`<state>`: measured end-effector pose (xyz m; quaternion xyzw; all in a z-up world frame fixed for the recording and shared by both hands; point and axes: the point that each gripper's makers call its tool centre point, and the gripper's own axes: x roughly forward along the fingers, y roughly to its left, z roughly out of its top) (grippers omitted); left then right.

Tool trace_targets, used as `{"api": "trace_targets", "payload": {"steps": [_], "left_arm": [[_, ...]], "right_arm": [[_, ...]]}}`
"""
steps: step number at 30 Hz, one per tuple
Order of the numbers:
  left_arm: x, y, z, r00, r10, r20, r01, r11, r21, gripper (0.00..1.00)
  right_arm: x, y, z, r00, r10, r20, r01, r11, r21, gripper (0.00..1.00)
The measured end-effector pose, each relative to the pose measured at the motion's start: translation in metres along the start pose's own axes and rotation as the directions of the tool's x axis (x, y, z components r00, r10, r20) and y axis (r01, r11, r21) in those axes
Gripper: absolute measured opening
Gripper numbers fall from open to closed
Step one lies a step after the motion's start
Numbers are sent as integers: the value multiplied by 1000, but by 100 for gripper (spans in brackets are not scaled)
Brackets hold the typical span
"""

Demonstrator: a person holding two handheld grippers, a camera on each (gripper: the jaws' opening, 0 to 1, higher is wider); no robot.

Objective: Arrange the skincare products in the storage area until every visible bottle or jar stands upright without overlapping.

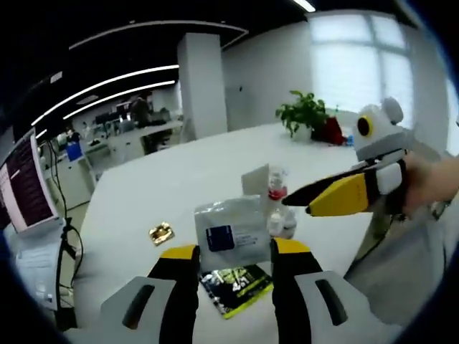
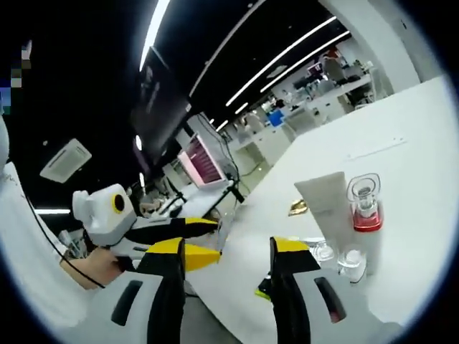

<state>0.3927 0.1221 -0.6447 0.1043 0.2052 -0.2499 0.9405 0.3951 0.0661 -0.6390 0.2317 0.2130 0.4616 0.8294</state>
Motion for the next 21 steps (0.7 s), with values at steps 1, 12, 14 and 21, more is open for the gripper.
{"api": "trace_targets", "payload": {"steps": [1,12,14,21], "left_arm": [[-2,-3,1,1000,-4,3,4,1000,7,36],[0,-16,-5,999,-41,-20,42,998,43,36],[1,-16,-5,999,-44,-25,45,998,45,36],[2,-18,-7,998,-48,-32,50,997,54,36]], "right_arm": [[2,0,0,1000,6,5,-6,1000,14,42],[14,1,-1,999,39,15,-40,996,79,15],[16,1,-3,999,43,13,-44,995,89,12],[18,2,-6,998,59,9,-60,991,118,1]]}}
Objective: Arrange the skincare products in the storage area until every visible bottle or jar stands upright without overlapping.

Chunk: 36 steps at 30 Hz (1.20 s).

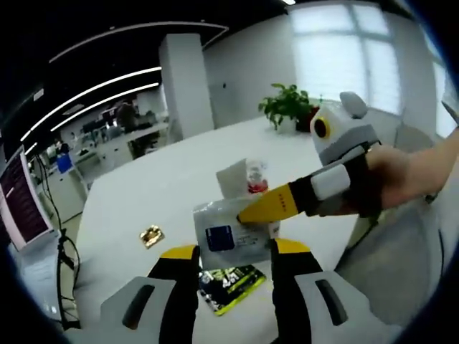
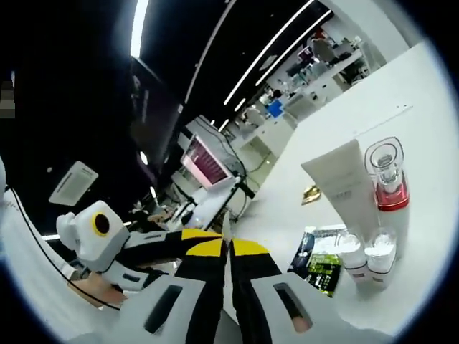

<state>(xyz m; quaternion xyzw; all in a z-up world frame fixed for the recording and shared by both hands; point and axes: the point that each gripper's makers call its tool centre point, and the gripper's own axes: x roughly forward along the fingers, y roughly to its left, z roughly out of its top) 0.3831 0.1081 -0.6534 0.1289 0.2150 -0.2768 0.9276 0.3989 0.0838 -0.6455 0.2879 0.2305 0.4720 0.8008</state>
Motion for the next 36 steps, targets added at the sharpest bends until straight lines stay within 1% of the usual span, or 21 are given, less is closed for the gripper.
{"api": "trace_targets", "payload": {"steps": [2,3,5,6,7,10,14,15,16,17,18,19,21,23,25,26,28,29,31,34,36], "left_arm": [[3,0,-4,1000,-7,-8,7,1000,-3,36],[3,-2,-6,1000,-12,-16,12,1000,-5,36],[2,-2,-7,1000,-15,-14,15,1000,-3,37],[2,-2,-8,1000,-19,-15,19,1000,-10,39],[1,-2,-10,999,-30,-13,30,999,-42,41],[-2,1,-13,999,-45,-13,44,996,-74,46],[-12,17,-18,999,-34,-13,33,995,-91,41],[-15,19,-18,999,-48,-4,47,991,-127,40],[-18,22,-16,997,-67,24,71,981,-180,39],[-20,23,-15,995,-88,48,97,971,-219,38],[-24,22,-13,990,-126,65,139,955,-263,35],[-26,21,-12,988,-139,69,152,948,-280,34],[-29,26,-17,987,-148,56,157,955,-250,29],[-33,24,-17,983,-175,63,186,949,-257,26],[-35,18,-14,969,-223,102,243,927,-286,24],[-37,15,-14,960,-253,119,278,908,-313,23],[-38,17,-13,949,-274,159,313,889,-335,21],[-38,19,-18,947,-281,158,320,880,-352,20],[-37,20,-24,949,-277,152,314,884,-347,18],[-38,26,-32,952,-273,137,305,881,-362,9],[-41,26,-33,955,-266,131,296,858,-419,7]], "right_arm": [[0,-2,-3,1000,-16,-16,16,1000,1,1],[0,-1,-5,1000,-7,-28,6,1000,-6,1],[0,-1,-5,1000,-13,-27,13,1000,-15,1],[0,-2,-4,1000,-15,-25,15,1000,-11,1],[-1,-3,-3,1000,-12,-21,12,1000,0,1],[-2,-4,-2,1000,-6,-17,6,1000,15,1],[-2,1,-2,1000,10,-23,-10,1000,6,1],[-2,2,-2,1000,13,-25,-12,1000,4,1],[-2,5,-3,999,18,-26,-18,1000,3,1],[-1,7,-3,999,28,-28,-28,1000,5,1],[0,11,-4,999,42,-30,-41,999,6,1],[0,13,-4,999,44,-30,-44,999,7,1],[2,20,-5,997,69,-37,-69,998,2,1],[4,26,-7,995,85,-49,-86,996,-4,1],[5,30,-9,994,98,-57,-99,995,-12,1],[6,31,-11,992,106,-63,-107,994,-10,1],[8,34,-14,991,115,-72,-116,993,-8,1],[9,36,-15,989,122,-78,-123,992,-5,1],[11,39,-17,988,127,-82,-128,992,0,1],[13,42,-21,987,127,-98,-128,992,-2,1],[16,41,-24,987,121,-108,-122,993,-1,1]]}}
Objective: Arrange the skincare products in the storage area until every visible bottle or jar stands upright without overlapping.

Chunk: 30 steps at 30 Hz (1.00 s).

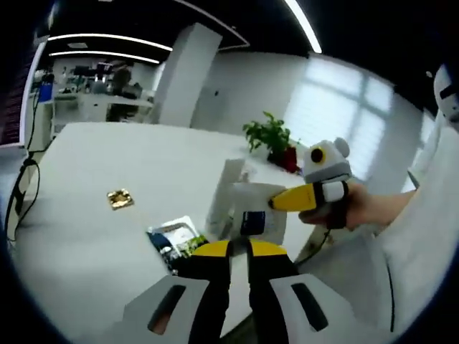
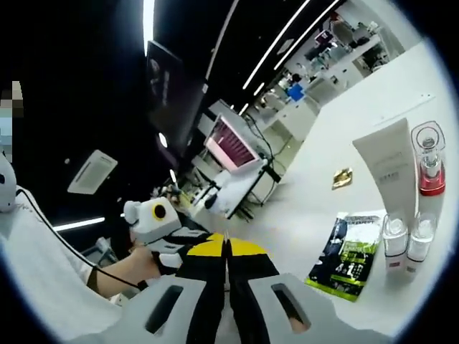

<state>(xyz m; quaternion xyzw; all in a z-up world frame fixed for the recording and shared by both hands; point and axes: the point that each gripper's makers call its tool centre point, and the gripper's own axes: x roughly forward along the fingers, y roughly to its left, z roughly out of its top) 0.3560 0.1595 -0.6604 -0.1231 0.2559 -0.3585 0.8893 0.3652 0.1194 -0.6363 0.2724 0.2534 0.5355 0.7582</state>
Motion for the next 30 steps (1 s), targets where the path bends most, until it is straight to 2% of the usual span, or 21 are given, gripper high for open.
{"api": "trace_targets", "payload": {"steps": [2,4,7,8,11,12,14,16,17,19,20,24,30], "left_arm": [[-4,5,-2,1000,9,-7,-9,1000,7,4],[-8,10,-8,999,33,-33,-35,997,-62,2],[-13,21,-14,997,59,-47,-63,994,-92,2],[-16,27,-18,995,85,-61,-92,986,-136,2],[-21,39,-26,988,136,-75,-148,970,-193,2],[-23,46,-31,984,150,-99,-168,962,-216,2],[-25,53,-34,981,161,-106,-181,959,-218,2],[-26,62,-41,976,174,-129,-201,951,-235,2],[-25,65,-42,976,176,-130,-203,949,-241,2],[-23,72,-48,970,190,-151,-224,941,-252,2],[-22,74,-49,969,192,-156,-227,939,-256,2],[-19,86,-58,960,210,-184,-256,926,-278,2],[-11,95,-68,954,208,-216,-266,918,-295,2]], "right_arm": [[5,-4,-4,1000,-28,-14,27,1000,-7,1],[11,-12,-9,996,-78,-38,76,997,-31,1],[22,-14,-15,990,-119,-79,110,988,-104,1],[27,-14,-17,988,-129,-89,118,985,-127,1],[43,-14,-24,983,-150,-105,135,982,-134,1],[48,-21,-31,973,-186,-136,162,972,-173,1],[60,-38,-37,953,-251,-168,200,941,-271,1],[67,-44,-44,940,-286,-187,215,920,-328,2],[70,-47,-47,933,-303,-193,225,912,-344,2],[76,-52,-51,928,-310,-205,228,910,-346,2],[76,-60,-51,919,-333,-209,248,903,-351,3],[83,-71,-55,900,-373,-225,266,880,-392,4],[93,-89,-63,866,-423,-267,271,846,-460,5]]}}
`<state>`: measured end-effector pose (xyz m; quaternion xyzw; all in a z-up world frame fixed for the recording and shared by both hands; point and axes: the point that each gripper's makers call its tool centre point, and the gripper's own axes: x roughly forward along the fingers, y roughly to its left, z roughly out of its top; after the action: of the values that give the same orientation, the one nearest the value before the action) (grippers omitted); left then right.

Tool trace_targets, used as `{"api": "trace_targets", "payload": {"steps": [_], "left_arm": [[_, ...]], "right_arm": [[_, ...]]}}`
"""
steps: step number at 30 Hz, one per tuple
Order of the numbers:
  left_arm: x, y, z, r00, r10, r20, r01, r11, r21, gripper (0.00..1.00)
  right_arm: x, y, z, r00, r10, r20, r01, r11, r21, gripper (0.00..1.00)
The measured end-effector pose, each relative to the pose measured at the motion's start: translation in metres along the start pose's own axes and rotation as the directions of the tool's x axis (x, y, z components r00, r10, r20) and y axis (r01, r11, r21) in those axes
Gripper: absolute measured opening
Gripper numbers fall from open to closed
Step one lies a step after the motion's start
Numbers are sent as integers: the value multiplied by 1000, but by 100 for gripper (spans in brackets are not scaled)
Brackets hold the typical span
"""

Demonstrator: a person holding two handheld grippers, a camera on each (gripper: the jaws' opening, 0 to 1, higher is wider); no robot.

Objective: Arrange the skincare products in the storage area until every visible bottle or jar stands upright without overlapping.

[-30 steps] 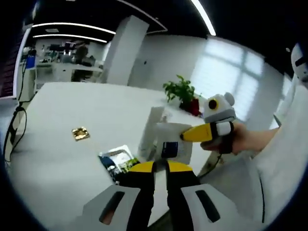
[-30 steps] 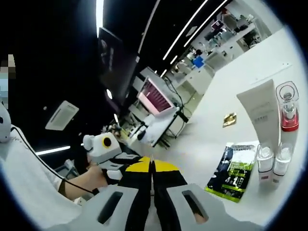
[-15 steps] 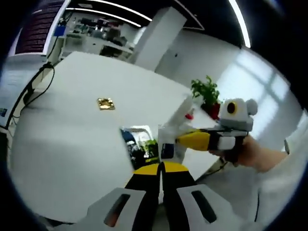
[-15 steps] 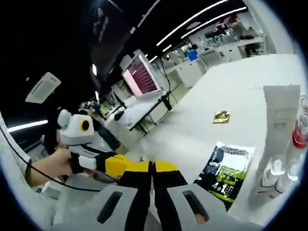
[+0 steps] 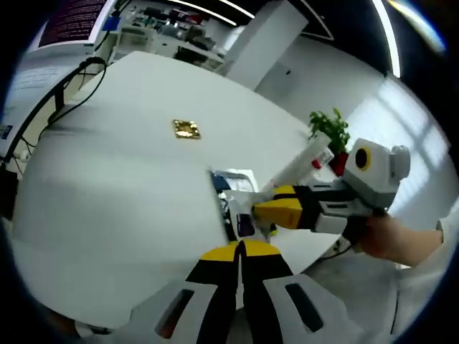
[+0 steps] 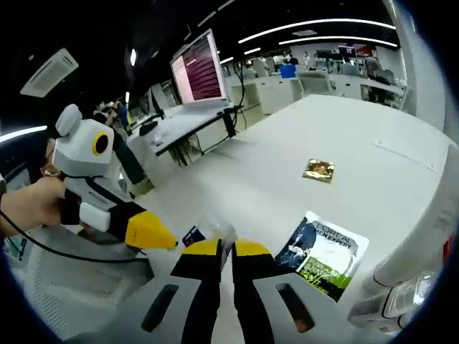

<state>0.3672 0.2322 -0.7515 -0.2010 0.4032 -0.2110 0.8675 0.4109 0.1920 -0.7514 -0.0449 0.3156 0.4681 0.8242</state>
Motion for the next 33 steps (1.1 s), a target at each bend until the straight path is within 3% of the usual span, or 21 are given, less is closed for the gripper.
{"api": "trace_targets", "payload": {"steps": [7,10,13,18,27,33], "left_arm": [[9,16,-10,999,25,-41,-26,999,-48,2],[15,24,-15,997,34,-69,-39,996,-79,2],[24,39,-20,989,82,-119,-90,994,-59,2],[36,52,-21,978,102,-180,-106,994,-12,2],[48,65,-29,968,121,-222,-126,992,-9,2],[51,66,-33,964,127,-232,-127,992,16,2]], "right_arm": [[21,-4,-11,999,-15,-52,12,998,-55,5],[28,-3,-16,997,-11,-75,1,992,-124,3],[37,-4,-23,995,-8,-102,-6,991,-130,2],[50,-9,-37,990,-26,-140,0,984,-179,1],[64,-15,-51,983,-38,-181,-9,968,-249,1],[68,-15,-55,981,-49,-189,-15,945,-326,1]]}}
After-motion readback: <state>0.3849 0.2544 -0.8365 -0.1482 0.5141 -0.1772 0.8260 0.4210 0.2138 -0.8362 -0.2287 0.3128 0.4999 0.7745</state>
